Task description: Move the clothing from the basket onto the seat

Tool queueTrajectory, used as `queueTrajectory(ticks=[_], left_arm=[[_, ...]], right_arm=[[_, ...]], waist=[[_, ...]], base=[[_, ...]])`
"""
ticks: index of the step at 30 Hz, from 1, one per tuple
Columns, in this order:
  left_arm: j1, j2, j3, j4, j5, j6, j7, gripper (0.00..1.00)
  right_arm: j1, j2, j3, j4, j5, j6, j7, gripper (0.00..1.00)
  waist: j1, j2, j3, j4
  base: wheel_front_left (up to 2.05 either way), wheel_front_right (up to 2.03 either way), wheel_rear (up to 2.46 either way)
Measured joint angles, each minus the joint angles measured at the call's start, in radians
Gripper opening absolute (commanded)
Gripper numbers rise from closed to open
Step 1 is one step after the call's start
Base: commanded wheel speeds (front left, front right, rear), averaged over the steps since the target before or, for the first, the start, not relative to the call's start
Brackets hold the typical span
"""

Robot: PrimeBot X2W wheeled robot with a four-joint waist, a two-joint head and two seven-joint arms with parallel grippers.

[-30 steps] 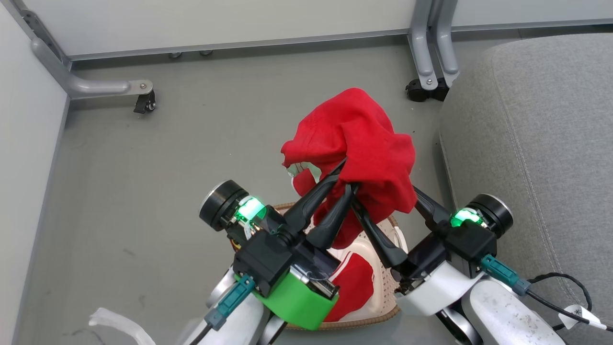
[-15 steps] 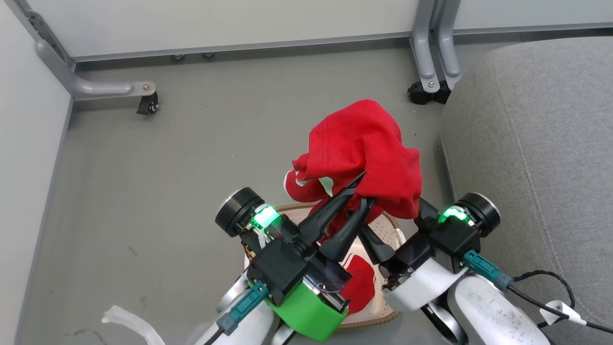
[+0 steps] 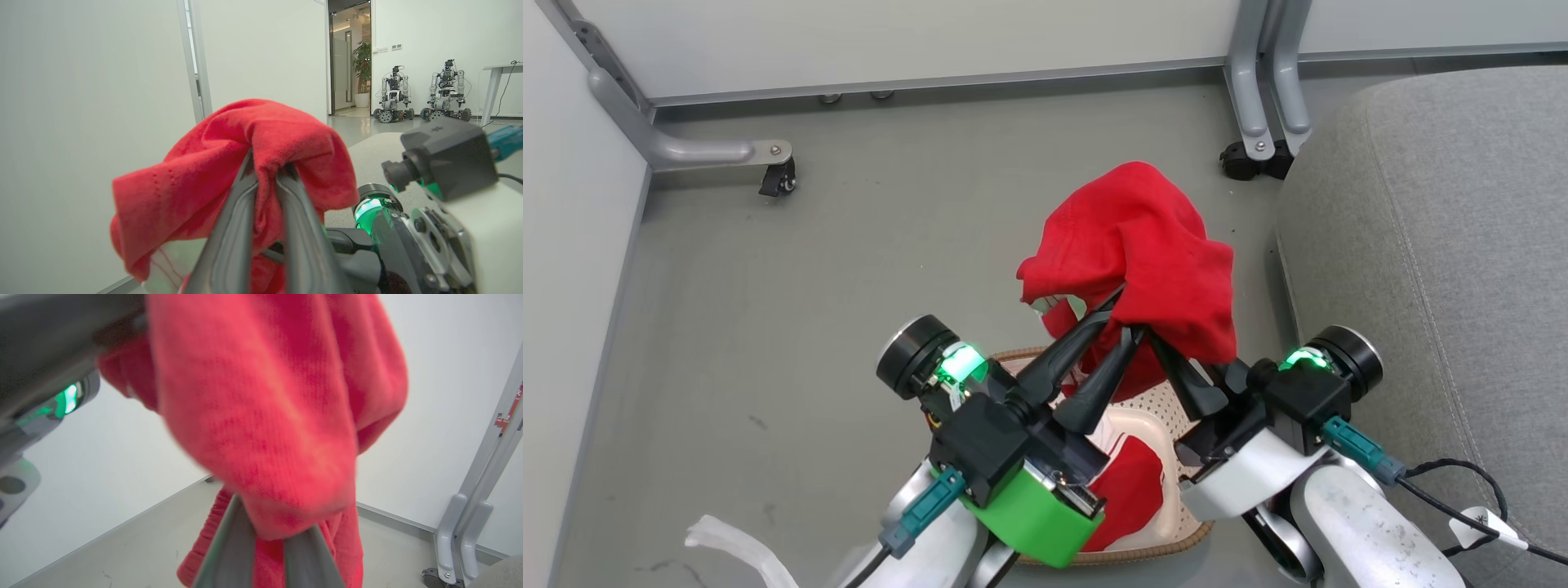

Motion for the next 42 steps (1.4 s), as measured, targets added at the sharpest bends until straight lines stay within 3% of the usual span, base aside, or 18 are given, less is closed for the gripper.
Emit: queueTrajectory(ticks=[33,34,35,36,42], left_arm=[[0.013,0.001,0.007,0.02,-0.01,0.0,0.0,0.0],[0.014,0.001,0.008,0.02,-0.013,0.0,0.0,0.27],[0.014,0.001,0.011,0.022,-0.015,0.0,0.0,0.82],[0.014,0.0,0.015,0.026,-0.015,0.0,0.0,1.0],[0.022,-0.008,0.034,0.045,-0.021,0.0,0.0,1.0]], right_arm=[[0.021,0.004,-0.009,-0.023,0.016,0.0,0.0,0.0],[0.021,0.004,-0.009,-0.025,0.016,0.0,0.0,0.0],[0.021,0.003,-0.009,-0.026,0.016,0.0,0.0,0.0],[0.021,0.002,-0.008,-0.027,0.017,0.0,0.0,0.0],[0.021,-0.004,-0.009,-0.037,0.019,0.0,0.0,0.0]], waist=[[0.0,0.0,-0.022,0.002],[0.0,0.0,-0.022,0.002],[0.0,0.0,-0.022,0.003],[0.0,0.0,-0.022,0.003],[0.0,0.0,-0.023,0.003]], base=[[0.0,0.0,0.0],[0.0,0.0,0.0],[0.0,0.0,0.0],[0.0,0.0,0.0],[0.0,0.0,0.0]])
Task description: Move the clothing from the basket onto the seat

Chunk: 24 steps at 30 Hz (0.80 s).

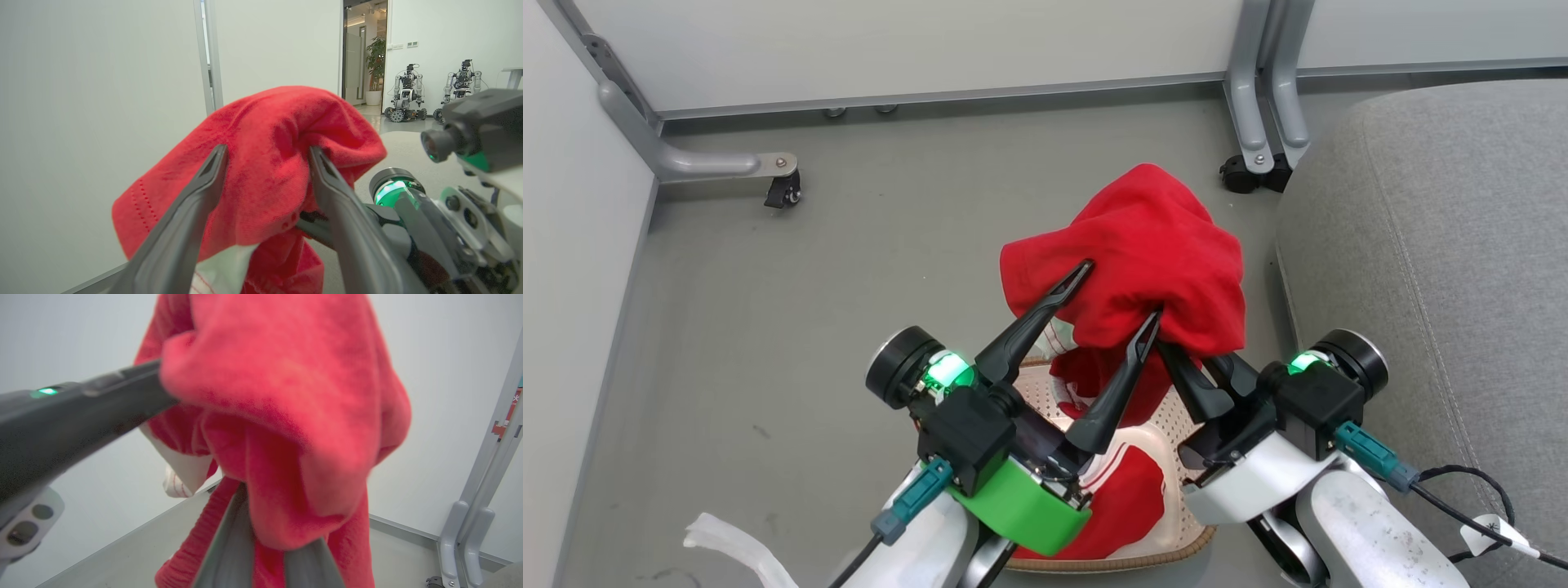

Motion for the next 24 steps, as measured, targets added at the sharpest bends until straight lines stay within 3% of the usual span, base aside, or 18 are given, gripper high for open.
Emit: queueTrajectory(ticks=[12,24], left_arm=[[0.108,0.036,0.154,0.015,-0.023,0.013,0.0,1.0],[0.222,0.022,0.329,0.097,0.009,0.01,0.0,1.0]], right_arm=[[0.007,-0.01,-0.03,-0.015,-0.001,0.0,0.0,0.0],[0.036,-0.007,-0.077,-0.031,-0.002,0.0,0.0,0.0]], waist=[[0.0,0.0,0.004,0.015],[0.0,0.0,0.005,0.035]], base=[[0.0,0.0,0.0],[0.0,0.0,0.0]])
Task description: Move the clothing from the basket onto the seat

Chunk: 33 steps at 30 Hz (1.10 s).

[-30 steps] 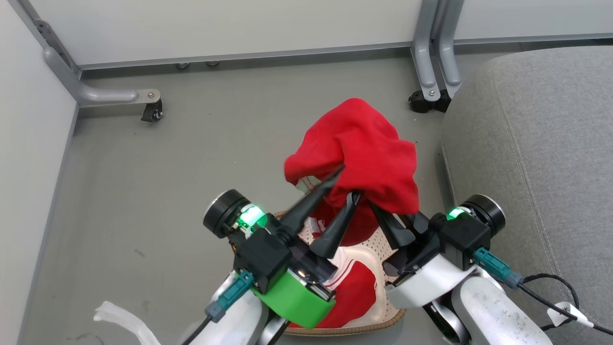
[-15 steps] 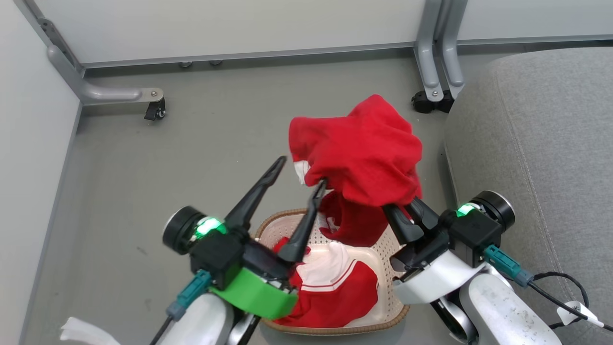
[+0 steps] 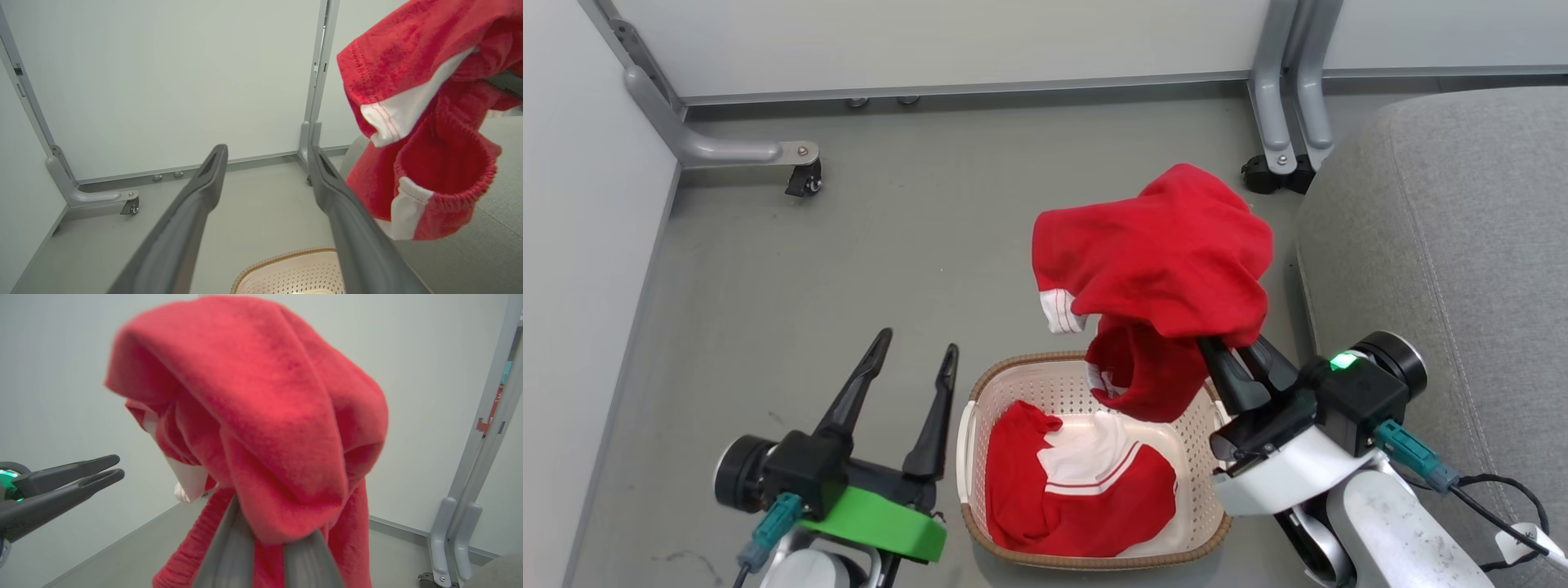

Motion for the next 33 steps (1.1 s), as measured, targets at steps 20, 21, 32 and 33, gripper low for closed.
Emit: queueTrajectory(ticks=[20,21,32,33], left_arm=[[0.109,-0.063,0.131,0.089,0.005,-0.009,0.0,1.0],[0.109,-0.063,0.128,0.089,0.004,-0.009,0.0,1.0],[0.109,-0.064,0.121,0.078,0.002,-0.01,0.0,1.0],[0.109,-0.064,0.119,0.078,0.002,-0.01,0.0,1.0]], right_arm=[[0.048,0.018,-0.053,-0.018,-0.007,0.0,0.0,0.0],[0.049,0.019,-0.055,-0.019,-0.007,0.0,0.0,0.0],[0.061,0.019,-0.087,-0.03,-0.008,0.0,0.0,0.0],[0.062,0.019,-0.09,-0.031,-0.008,0.0,0.0,0.0]], waist=[[0.0,0.0,-0.014,-0.005],[0.0,0.0,-0.015,-0.005],[0.0,0.0,-0.008,-0.034],[0.0,0.0,-0.007,-0.04]], base=[[0.0,0.0,0.0],[0.0,0.0,0.0],[0.0,0.0,0.0],[0.0,0.0,0.0]])
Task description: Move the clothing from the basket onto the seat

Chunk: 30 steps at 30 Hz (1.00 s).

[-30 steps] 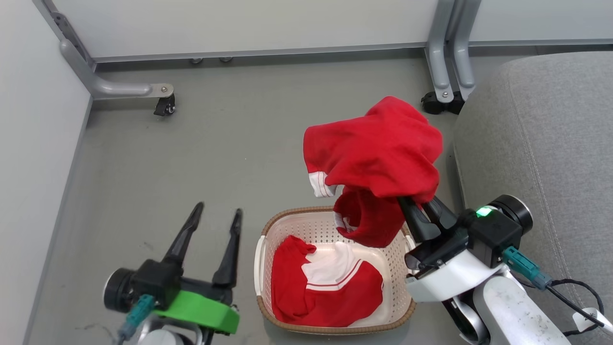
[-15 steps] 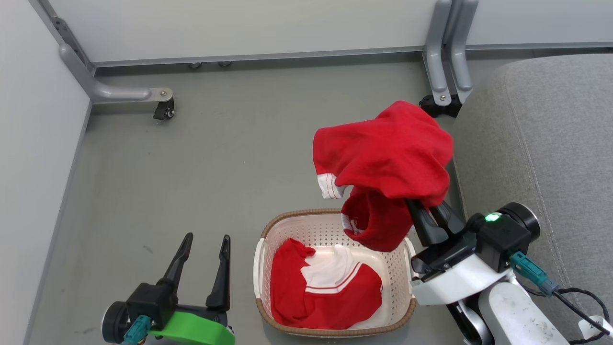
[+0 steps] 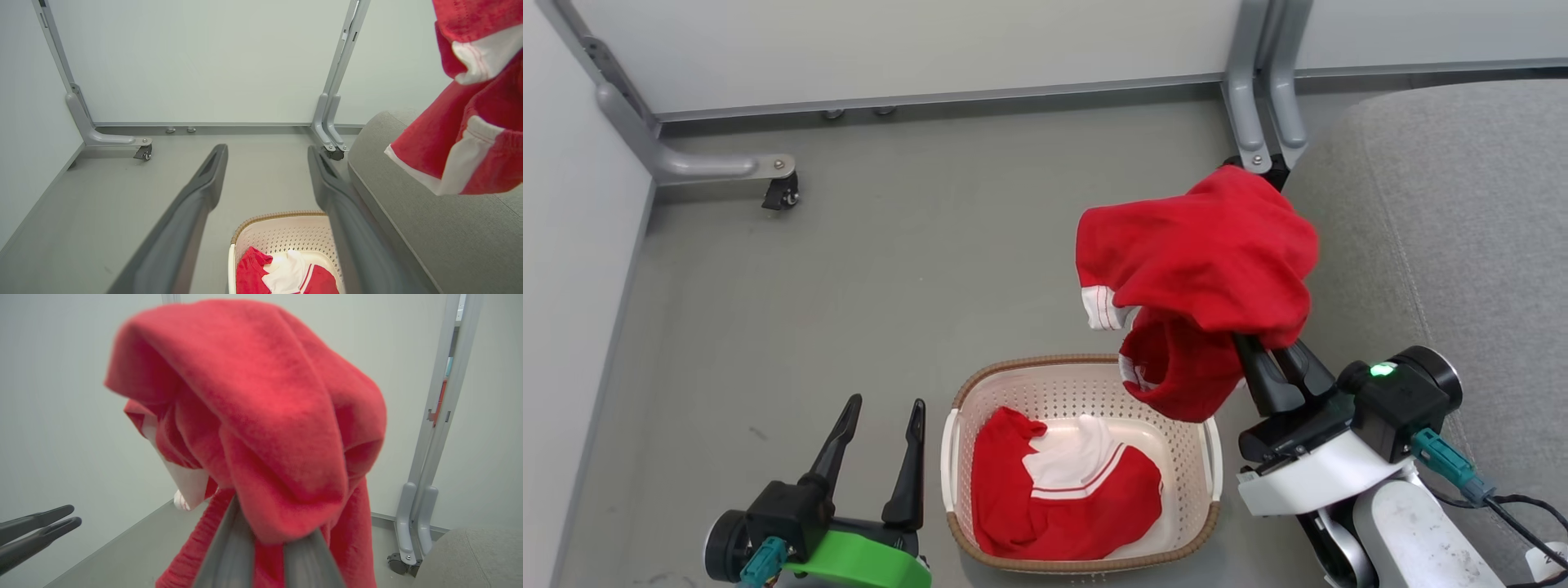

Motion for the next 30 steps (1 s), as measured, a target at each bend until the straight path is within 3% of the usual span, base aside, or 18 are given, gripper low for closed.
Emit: queueTrajectory(ticks=[14,30], left_arm=[[-0.004,0.0,-0.022,-0.005,0.002,0.0,0.0,1.0],[-0.044,0.036,-0.064,-0.017,0.007,0.0,0.0,1.0]], right_arm=[[0.023,0.01,-0.064,-0.021,-0.003,0.0,0.0,0.0],[0.068,0.073,-0.15,-0.057,-0.007,0.0,0.0,0.0]], waist=[[0.0,0.0,0.013,-0.11],[0.0,0.0,0.065,-0.361]], base=[[0.0,0.0,0.0],[0.0,0.0,0.0]])
